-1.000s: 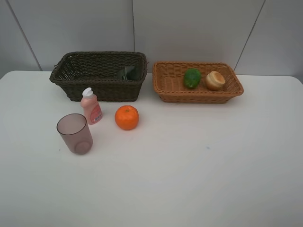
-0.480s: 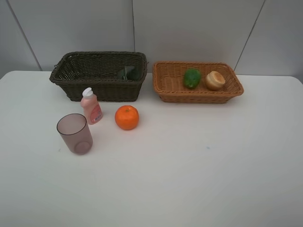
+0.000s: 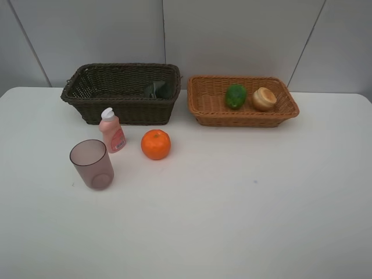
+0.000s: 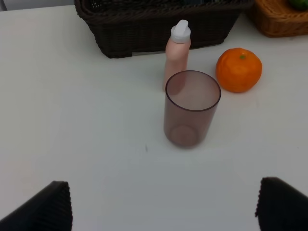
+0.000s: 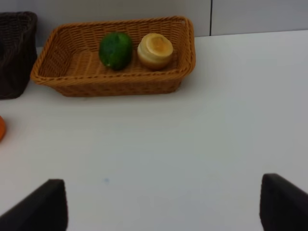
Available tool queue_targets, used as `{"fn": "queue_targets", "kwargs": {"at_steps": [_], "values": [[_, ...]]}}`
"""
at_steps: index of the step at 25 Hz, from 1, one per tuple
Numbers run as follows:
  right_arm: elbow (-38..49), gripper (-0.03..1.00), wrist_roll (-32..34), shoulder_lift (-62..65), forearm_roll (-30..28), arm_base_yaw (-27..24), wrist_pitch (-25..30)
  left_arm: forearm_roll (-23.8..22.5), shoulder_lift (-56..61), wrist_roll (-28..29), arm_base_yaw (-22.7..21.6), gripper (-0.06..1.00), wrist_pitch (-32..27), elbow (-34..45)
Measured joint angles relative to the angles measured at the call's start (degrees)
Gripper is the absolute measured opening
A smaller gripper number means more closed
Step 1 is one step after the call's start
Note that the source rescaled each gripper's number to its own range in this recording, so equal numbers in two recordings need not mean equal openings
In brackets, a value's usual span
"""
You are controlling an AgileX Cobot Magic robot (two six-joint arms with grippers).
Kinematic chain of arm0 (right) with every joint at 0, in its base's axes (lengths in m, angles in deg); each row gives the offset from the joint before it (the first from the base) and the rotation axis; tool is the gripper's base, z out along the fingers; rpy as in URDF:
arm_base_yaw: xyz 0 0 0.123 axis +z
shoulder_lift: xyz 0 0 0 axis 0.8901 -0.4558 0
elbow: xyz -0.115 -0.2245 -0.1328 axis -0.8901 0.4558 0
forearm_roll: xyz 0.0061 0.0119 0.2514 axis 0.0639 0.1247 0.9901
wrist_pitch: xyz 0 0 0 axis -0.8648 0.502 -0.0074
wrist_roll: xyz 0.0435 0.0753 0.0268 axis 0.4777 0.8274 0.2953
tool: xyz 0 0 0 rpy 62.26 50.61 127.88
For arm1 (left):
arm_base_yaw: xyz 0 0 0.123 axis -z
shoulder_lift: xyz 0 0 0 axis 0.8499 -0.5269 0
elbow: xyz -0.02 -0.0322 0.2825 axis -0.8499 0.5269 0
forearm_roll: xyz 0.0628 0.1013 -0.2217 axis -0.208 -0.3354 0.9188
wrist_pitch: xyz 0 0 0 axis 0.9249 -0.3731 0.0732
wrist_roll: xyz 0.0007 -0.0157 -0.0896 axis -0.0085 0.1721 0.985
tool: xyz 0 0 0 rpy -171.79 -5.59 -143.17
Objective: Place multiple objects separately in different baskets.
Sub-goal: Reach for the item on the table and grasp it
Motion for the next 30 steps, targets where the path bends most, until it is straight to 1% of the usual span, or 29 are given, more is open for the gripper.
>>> {"fn": "queue_targets", "kwargs": {"at_steps": [14,27,30], "values": [[0.00,0.82,0.00,0.00,0.00,0.00,0.00,0.00,0.00,-0.05,0.00,0.99,0.00,0.00],[0.00,0.82,0.05,0.00,0.00,0.00,0.00,0.84,0.00,-1.07,0.00,0.99,0.00,0.00],[0.00,0.82,0.05,0.00,0.00,0.00,0.00,1.83,0.00,-1.07,0.00,0.99,0.00,0.00]]}}
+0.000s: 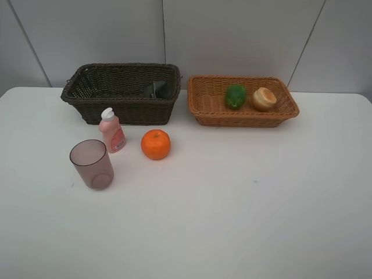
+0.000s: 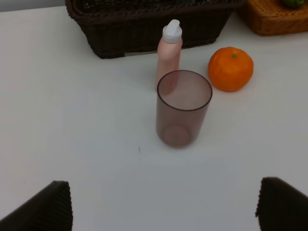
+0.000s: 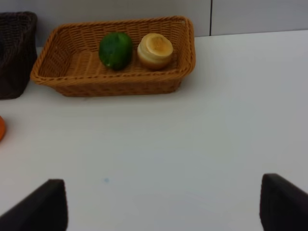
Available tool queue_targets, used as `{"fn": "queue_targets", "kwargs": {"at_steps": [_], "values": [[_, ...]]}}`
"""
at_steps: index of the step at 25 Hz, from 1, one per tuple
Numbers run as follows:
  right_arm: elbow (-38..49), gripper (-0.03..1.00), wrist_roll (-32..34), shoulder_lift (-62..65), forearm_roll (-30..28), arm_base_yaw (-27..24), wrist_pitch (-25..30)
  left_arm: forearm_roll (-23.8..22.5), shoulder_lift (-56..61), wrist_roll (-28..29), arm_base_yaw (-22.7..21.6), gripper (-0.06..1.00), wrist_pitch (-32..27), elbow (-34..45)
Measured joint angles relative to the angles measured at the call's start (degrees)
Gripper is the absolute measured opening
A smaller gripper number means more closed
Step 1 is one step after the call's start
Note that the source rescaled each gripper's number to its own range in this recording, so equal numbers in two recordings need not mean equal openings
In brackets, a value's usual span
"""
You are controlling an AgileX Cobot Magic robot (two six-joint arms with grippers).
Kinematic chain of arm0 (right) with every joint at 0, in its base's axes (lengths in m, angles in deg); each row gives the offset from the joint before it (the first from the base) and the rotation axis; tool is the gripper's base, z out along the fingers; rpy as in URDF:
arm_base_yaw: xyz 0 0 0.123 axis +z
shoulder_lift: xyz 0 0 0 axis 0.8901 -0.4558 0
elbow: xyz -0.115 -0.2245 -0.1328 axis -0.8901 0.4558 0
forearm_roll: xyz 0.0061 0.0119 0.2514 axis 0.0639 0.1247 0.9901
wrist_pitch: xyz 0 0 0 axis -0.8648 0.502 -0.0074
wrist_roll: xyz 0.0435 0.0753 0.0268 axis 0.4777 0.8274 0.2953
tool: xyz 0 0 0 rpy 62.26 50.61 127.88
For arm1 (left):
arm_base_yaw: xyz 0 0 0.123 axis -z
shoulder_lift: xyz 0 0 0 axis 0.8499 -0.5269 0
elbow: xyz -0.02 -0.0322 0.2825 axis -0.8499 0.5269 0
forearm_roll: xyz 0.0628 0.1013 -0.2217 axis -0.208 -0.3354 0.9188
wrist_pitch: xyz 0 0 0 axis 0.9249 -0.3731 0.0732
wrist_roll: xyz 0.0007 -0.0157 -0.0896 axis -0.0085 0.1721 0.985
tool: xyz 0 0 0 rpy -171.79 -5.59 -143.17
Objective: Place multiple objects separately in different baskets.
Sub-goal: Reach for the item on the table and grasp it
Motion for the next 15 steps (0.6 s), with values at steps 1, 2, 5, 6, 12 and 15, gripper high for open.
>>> {"fn": "queue_targets", "kwargs": {"at_steps": [1,2,5,6,12,15], "values": [[0.00,0.82,0.00,0.00,0.00,0.00,0.00,0.24,0.00,0.00,0.00,0.99,0.00,0.00],[0.00,0.82,0.00,0.00,0.00,0.00,0.00,0.24,0.00,0.00,0.00,0.99,0.00,0.00],[0.00,0.82,0.00,0.00,0.00,0.00,0.00,0.56,0.00,0.00,0.00,0.99,0.00,0.00],[0.00,0.82,0.00,0.00,0.00,0.00,0.00,0.56,-0.39,0.00,0.00,0.99,0.00,0.00],[0.00,0.82,0.00,0.00,0.00,0.00,0.00,0.62,-13.18,0.00,0.00,0.99,-1.71,-3.36],[0.00,0.82,0.00,0.00,0.00,0.00,0.00,1.13,-22.91,-0.51,0.00,0.99,-1.86,-8.39]]}}
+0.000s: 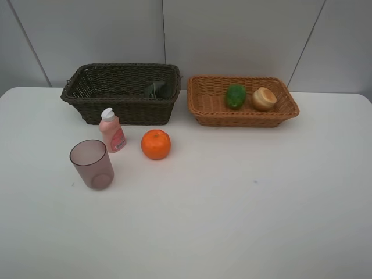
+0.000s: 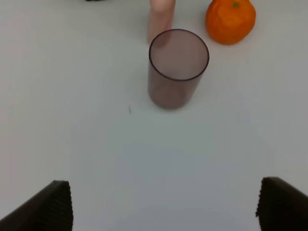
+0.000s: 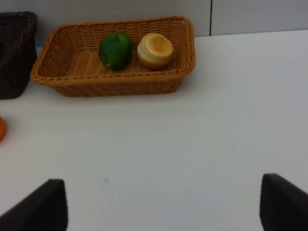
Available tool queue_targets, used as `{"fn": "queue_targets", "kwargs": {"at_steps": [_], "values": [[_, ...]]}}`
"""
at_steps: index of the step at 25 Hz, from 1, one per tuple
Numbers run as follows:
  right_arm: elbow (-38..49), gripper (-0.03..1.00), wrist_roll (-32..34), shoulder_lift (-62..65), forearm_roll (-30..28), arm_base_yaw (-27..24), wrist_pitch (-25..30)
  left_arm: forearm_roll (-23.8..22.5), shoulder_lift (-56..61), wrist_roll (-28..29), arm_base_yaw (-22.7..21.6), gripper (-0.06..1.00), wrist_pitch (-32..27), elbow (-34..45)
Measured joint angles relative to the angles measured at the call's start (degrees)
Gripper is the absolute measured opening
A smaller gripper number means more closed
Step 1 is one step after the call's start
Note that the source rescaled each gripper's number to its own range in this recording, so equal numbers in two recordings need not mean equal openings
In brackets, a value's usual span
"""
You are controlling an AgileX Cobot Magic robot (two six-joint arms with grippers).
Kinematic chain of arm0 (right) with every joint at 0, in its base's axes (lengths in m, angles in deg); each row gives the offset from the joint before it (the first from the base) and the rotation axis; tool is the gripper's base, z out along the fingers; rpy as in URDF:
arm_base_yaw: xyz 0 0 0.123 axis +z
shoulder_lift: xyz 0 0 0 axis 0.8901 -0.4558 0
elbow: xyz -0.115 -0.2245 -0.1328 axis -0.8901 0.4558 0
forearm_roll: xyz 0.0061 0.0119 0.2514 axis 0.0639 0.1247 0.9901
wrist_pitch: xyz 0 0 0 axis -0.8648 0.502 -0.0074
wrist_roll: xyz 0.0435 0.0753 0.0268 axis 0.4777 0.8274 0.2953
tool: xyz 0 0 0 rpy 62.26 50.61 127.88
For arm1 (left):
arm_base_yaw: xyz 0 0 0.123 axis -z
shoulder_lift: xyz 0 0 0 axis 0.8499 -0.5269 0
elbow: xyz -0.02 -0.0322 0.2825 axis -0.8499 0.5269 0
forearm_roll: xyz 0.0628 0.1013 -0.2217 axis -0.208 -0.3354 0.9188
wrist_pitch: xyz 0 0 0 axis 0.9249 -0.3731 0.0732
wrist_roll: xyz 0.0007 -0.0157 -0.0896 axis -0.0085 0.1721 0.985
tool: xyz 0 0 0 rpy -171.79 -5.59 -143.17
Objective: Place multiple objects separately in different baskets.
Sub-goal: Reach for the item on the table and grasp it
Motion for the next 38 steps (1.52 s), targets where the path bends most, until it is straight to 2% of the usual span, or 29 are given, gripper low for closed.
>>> {"fn": "queue_targets", "kwargs": {"at_steps": [5,13,16,22,25,31,38], "values": [[0.00,0.82,0.00,0.00,0.00,0.00,0.00,0.69,-12.68,-0.89,0.00,0.99,0.00,-8.00],[0.00,0.82,0.00,0.00,0.00,0.00,0.00,0.83,-28.91,-1.02,0.16,0.99,-0.53,-14.27],[0.00,0.82,0.00,0.00,0.00,0.00,0.00,0.75,-34.42,-1.02,2.99,0.99,-0.58,-16.24],[0.00,0.82,0.00,0.00,0.00,0.00,0.00,0.75,-44.83,-1.02,12.58,0.99,-0.41,-20.79],[0.00,0.82,0.00,0.00,0.00,0.00,0.00,0.75,-50.03,-1.02,15.80,0.99,-0.20,-23.14],[0.00,0.82,0.00,0.00,0.00,0.00,0.00,0.34,-57.85,-1.02,19.29,0.99,0.60,-25.55],[0.00,0.82,0.00,0.00,0.00,0.00,0.00,-1.71,-63.25,-0.30,20.48,0.99,0.71,-25.60]]}}
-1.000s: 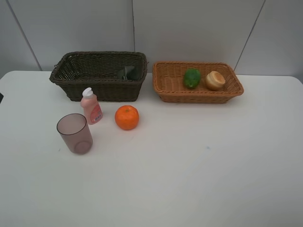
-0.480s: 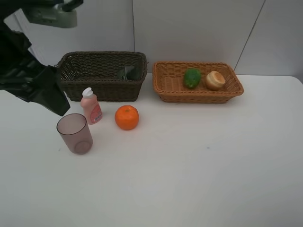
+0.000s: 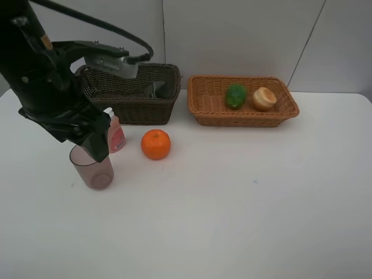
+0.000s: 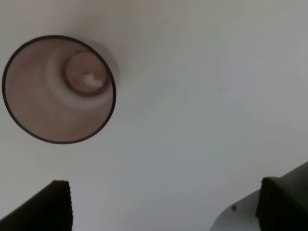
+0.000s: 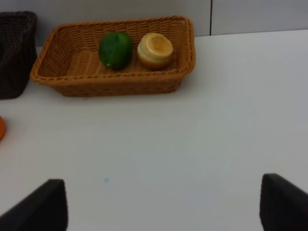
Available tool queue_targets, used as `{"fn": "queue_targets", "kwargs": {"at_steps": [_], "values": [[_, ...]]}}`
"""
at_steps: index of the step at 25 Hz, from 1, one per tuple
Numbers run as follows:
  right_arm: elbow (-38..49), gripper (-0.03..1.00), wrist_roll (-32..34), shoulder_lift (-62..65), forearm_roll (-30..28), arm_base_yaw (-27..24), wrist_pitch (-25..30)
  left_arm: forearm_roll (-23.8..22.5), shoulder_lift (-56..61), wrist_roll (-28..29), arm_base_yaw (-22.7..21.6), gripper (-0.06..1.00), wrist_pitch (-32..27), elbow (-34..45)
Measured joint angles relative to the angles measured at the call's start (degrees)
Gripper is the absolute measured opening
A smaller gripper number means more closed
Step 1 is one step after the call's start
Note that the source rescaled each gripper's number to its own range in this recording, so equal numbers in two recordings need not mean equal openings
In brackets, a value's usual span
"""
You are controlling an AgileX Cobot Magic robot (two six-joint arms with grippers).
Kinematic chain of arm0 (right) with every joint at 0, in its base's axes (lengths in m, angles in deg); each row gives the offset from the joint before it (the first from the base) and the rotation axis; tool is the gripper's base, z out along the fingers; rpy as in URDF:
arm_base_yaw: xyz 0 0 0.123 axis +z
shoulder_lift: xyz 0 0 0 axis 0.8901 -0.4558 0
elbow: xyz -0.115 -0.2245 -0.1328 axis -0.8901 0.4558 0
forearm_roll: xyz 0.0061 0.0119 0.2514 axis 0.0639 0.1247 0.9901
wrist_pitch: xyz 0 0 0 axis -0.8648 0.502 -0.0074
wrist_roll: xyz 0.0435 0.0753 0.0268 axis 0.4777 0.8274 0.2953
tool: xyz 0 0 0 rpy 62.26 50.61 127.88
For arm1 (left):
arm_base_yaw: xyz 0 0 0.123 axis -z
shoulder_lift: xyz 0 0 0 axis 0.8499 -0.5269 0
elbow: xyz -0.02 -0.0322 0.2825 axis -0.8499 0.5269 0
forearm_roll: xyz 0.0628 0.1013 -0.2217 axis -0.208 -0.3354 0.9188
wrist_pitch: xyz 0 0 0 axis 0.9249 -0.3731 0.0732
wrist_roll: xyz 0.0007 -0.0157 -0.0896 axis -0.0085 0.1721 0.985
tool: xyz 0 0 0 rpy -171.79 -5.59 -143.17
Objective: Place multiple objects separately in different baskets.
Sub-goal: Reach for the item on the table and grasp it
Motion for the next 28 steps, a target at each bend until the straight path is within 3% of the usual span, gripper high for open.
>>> {"fn": "queue_targets", "kwargs": {"at_steps": [10,28], "values": [[0.00,0.82,0.00,0.00,0.00,0.00,0.00,-2.73,-3.73,1.86,0.84,0.99,0.35,0.00],[0.00,0.82,0.00,0.00,0.00,0.00,0.00,-3.58,-10.20,2.05,0.84,0.99,4.89,0.00]]}}
